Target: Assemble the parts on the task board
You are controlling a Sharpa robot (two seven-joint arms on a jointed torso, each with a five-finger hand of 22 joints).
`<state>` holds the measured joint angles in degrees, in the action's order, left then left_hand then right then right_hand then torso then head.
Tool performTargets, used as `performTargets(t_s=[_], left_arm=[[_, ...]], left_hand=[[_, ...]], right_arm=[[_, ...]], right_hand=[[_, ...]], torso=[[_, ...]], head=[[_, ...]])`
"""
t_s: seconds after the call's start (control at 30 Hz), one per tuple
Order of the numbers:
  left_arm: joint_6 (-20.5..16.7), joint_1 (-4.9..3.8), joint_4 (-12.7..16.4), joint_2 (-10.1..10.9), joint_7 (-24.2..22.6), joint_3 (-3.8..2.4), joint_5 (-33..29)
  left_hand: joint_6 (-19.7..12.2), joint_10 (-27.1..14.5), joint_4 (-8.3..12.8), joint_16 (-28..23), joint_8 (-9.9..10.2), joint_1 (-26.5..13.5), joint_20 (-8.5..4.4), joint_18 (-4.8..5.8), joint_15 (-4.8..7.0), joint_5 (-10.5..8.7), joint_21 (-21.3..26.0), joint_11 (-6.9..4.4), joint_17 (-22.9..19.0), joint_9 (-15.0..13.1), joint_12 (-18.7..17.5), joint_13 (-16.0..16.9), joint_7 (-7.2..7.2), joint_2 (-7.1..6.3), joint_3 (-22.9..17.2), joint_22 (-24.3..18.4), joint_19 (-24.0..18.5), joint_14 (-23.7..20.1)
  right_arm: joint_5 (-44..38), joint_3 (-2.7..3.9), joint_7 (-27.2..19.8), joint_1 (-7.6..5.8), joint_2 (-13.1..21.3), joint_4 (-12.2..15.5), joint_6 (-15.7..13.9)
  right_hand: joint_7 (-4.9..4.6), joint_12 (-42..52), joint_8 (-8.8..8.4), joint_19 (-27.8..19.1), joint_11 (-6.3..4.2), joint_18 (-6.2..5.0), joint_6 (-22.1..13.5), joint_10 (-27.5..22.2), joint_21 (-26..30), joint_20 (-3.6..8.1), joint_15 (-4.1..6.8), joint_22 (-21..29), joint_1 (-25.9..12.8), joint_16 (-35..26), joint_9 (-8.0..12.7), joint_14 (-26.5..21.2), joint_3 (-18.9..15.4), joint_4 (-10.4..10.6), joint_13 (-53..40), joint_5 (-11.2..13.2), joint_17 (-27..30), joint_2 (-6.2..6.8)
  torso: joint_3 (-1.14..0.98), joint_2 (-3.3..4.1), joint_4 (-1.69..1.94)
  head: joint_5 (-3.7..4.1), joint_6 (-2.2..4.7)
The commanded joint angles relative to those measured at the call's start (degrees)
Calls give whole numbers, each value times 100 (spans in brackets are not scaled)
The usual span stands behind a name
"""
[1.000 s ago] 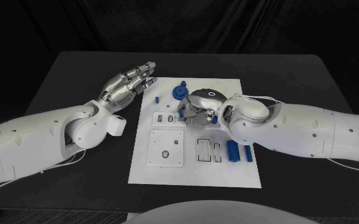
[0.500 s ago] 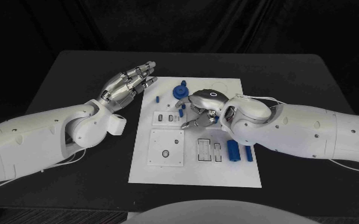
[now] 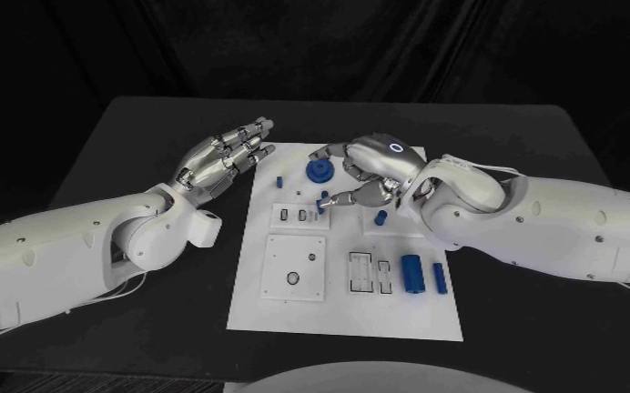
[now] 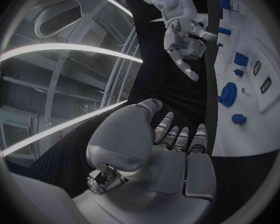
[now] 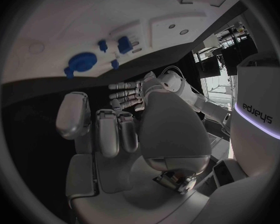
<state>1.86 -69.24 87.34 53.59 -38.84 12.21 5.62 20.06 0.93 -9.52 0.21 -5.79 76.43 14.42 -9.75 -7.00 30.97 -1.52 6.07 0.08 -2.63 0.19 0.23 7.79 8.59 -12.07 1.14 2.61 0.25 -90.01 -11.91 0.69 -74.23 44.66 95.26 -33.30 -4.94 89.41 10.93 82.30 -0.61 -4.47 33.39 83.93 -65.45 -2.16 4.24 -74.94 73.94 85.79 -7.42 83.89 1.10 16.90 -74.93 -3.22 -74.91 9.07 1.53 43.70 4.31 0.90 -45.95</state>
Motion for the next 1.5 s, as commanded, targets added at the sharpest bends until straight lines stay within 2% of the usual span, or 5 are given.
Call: performTargets(t_s=[0.03,0.33,0.67,0.83,1.5], left_arm=[[-713,-7,92,44,-862,-7,573],[-2017,-319,319,192,-833,-10,2027],[-1626,-923,504,132,1604,-10,3559],[-789,-1176,537,-26,3258,-10,3990],[1372,-1453,162,-1042,6508,-12,4156]], left_hand=[[49,130,-330,66,-42,-169,104,-72,-100,-766,-92,108,45,-8,57,49,56,-145,296,51,140,95],[356,3333,-719,2630,-98,-133,188,255,-634,-1470,-1631,874,744,-48,1057,1188,220,-123,1519,741,2842,3132],[1568,4396,-697,7320,-1640,309,-274,-20,127,-1578,-3594,194,3299,-344,5434,4694,416,48,1889,1865,4568,3955],[1479,8709,-654,8997,-3304,124,-530,240,290,-1701,-6571,25,8744,-1213,8915,8829,206,167,2032,4645,5196,8730],[2153,8907,-650,8979,-3658,-1325,-770,530,674,-2458,-8192,-355,8992,-2383,8981,8977,-173,405,2536,7290,6917,8975]], right_arm=[[172,4,-414,-166,146,158,-710],[321,4,-632,-653,836,607,-994],[328,2,-616,-760,1276,576,-635],[205,1,-492,-767,1400,523,-444],[24,1,-356,-571,1480,292,-310]], right_hand=[[-3,-22,46,-33,27,-28,73,503,29,-6,-31,-868,-75,-23,8,473,-4,3,-1406,34,-1042,-46],[-27,-47,147,-68,51,-35,335,468,75,-35,-54,-861,-189,-71,12,448,-40,-1,-1374,36,-996,-24],[-2,-87,138,-61,33,-36,381,417,63,-40,-46,-867,165,-78,74,446,109,-30,-1322,22,-988,-228],[-7,-102,181,-44,34,-33,497,401,48,-40,-44,-872,371,-80,96,448,176,-87,-1302,-53,-984,-377],[-14,-123,196,-23,34,-33,608,382,53,-33,-40,-871,456,-84,145,455,149,-92,-1273,-347,-979,-516]], torso=[[-2,-1,-2],[-4,-3,15],[-26,-30,-10],[-69,-71,-39],[-328,-142,-137]], head=[[-32,18],[-64,63],[-103,90],[-130,47],[-356,-124]])
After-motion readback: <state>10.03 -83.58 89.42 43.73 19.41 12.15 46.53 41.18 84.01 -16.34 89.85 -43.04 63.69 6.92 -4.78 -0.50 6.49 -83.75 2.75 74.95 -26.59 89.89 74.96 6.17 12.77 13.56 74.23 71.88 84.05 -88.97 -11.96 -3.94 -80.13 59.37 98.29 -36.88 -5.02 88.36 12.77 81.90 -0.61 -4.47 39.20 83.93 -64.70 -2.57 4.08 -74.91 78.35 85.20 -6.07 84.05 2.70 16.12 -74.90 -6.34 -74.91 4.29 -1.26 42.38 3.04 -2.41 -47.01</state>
